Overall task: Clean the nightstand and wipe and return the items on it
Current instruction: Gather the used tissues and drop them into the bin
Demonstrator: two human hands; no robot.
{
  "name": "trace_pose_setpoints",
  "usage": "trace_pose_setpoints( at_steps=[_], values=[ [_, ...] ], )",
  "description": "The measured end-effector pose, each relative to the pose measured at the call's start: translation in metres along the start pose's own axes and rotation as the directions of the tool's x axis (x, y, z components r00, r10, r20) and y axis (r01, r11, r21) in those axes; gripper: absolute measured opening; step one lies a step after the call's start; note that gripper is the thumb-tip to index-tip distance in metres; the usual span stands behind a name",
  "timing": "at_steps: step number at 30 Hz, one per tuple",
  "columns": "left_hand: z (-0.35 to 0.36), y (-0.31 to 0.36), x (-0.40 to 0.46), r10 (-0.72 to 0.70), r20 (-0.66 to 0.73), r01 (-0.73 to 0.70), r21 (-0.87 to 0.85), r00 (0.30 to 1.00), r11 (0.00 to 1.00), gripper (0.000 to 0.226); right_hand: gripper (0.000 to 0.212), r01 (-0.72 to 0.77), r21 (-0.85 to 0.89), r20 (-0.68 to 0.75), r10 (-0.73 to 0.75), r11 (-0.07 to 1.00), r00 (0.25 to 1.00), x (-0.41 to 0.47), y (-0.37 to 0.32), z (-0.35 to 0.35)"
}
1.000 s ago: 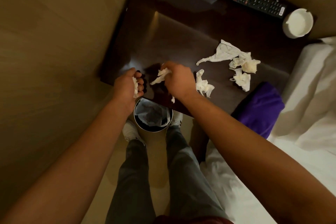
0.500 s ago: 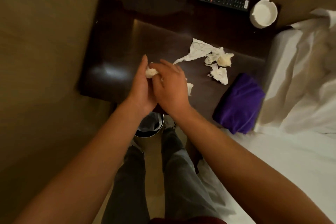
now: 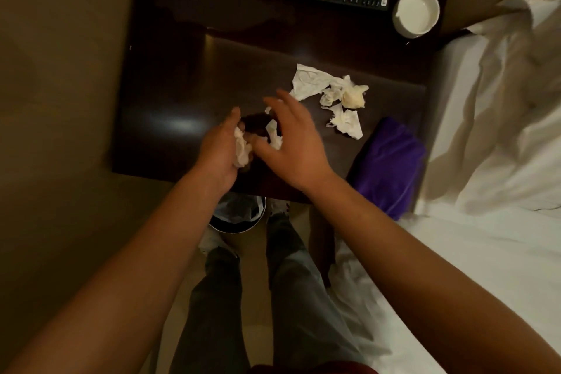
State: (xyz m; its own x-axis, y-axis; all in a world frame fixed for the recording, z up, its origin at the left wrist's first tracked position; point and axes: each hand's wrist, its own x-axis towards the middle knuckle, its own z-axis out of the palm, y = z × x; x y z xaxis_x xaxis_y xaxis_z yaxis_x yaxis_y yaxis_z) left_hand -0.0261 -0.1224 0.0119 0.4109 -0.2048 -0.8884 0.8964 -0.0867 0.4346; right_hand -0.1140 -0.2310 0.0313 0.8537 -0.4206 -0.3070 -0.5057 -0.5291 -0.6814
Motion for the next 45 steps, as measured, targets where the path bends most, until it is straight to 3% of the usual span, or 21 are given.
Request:
trace_pose_setpoints(
  at_steps=[3,6,9,11,13,16,20,25,28,33,36,39,43,45],
  values=[
    [-0.001,-0.006,0.013,0.190,-0.054,-0.155,0.386,0.980,0.910,0.016,0.068,-0.138,-0.073,-0.120,0.128,0.988,0.984,0.017,0.023,-0.025],
    [0.003,-0.015,0.017,0.422,0.131,-0.393,0.674,0.897,0.626,0.006,0.062,-0.253,-0.119,-0.234,0.220,0.960,0.947,0.035,0.048,-0.051],
    [0.007,-0.025,0.016,0.495,0.276,-0.470,0.820,0.824,0.326,0.041,0.056,-0.359,-0.101,-0.323,0.311,0.928,0.894,0.042,0.065,-0.068],
    [0.009,-0.033,0.013,0.477,0.320,-0.436,0.886,0.819,0.154,0.065,0.056,-0.403,-0.096,-0.343,0.350,0.910,0.872,0.041,0.074,-0.072],
    [0.015,-0.042,0.012,0.454,0.367,-0.433,0.900,0.812,0.047,0.075,0.055,-0.436,-0.085,-0.354,0.382,0.896,0.854,0.037,0.084,-0.074],
    [0.021,-0.051,0.012,0.450,0.411,-0.415,0.905,0.793,-0.094,0.076,0.052,-0.449,-0.050,-0.369,0.401,0.892,0.838,0.028,0.093,-0.071],
    [0.027,-0.055,0.015,0.430,0.433,-0.390,0.901,0.792,-0.189,0.061,0.048,-0.449,-0.025,-0.392,0.405,0.893,0.826,0.022,0.100,-0.066],
    [0.036,-0.060,0.018,0.426,0.492,-0.457,0.869,0.759,-0.189,0.035,0.042,-0.459,-0.049,-0.388,0.406,0.887,0.827,0.016,0.109,-0.064],
    [0.037,-0.057,0.018,0.449,0.479,-0.497,0.863,0.754,-0.087,0.030,0.041,-0.449,-0.069,-0.347,0.400,0.891,0.848,0.012,0.110,-0.055],
    [0.035,-0.047,0.015,0.558,0.402,-0.573,0.803,0.727,0.168,0.025,0.045,-0.467,-0.141,-0.306,0.410,0.873,0.859,0.008,0.108,-0.040],
    [0.032,-0.040,0.015,0.587,0.375,-0.593,0.771,0.718,0.233,0.022,0.034,-0.469,-0.154,-0.285,0.416,0.869,0.864,0.007,0.105,-0.035],
    [0.027,-0.036,0.015,0.547,0.365,-0.589,0.745,0.753,0.314,0.019,0.016,-0.439,-0.126,-0.286,0.391,0.890,0.875,0.005,0.101,-0.038],
    [0.022,-0.033,0.013,0.572,0.376,-0.627,0.702,0.729,0.338,0.027,0.027,-0.339,0.040,-0.380,0.328,0.940,0.865,0.009,0.094,-0.053],
    [0.022,-0.032,0.013,0.588,0.372,-0.637,0.692,0.718,0.339,0.026,0.033,-0.308,0.022,-0.439,0.286,0.951,0.852,0.019,0.095,-0.062]
  ],
)
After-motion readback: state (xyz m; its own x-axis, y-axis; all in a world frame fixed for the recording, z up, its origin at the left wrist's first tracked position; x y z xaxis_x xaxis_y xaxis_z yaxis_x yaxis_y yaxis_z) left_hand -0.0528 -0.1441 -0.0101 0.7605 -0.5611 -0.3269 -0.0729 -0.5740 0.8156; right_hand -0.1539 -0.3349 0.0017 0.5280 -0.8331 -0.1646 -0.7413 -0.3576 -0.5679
